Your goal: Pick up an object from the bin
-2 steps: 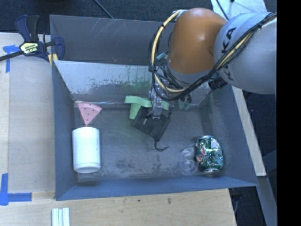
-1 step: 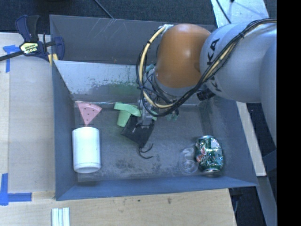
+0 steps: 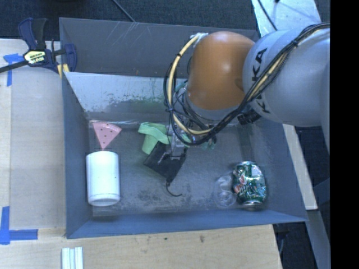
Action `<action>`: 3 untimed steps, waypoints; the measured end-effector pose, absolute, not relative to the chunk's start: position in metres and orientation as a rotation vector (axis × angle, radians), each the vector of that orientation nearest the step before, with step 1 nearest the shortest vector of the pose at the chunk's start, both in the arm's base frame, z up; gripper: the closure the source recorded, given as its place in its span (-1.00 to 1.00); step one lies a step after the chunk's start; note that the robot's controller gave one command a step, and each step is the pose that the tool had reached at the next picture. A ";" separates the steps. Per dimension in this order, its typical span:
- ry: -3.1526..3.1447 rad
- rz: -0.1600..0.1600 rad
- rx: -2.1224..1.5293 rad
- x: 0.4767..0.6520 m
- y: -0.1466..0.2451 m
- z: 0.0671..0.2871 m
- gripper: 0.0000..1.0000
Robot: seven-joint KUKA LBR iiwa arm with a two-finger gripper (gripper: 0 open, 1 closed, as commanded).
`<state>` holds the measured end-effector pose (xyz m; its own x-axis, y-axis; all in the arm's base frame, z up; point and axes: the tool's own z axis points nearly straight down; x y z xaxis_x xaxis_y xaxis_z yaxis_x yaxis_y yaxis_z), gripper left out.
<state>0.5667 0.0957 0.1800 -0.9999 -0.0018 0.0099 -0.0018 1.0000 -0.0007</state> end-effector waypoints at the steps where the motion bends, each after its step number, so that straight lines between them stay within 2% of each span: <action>1: -3.160 -0.003 0.079 0.582 0.087 0.179 1.00; 2: -3.127 0.003 0.101 0.565 0.078 0.184 1.00; 3: -3.159 -0.002 0.096 0.583 0.086 0.177 1.00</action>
Offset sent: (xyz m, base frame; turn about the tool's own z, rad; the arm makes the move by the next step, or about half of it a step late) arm -0.0373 -0.0395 0.2015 -0.0703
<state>0.5828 0.0858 0.1766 -0.9980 -0.0608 -0.0187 -0.0608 0.9982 0.0009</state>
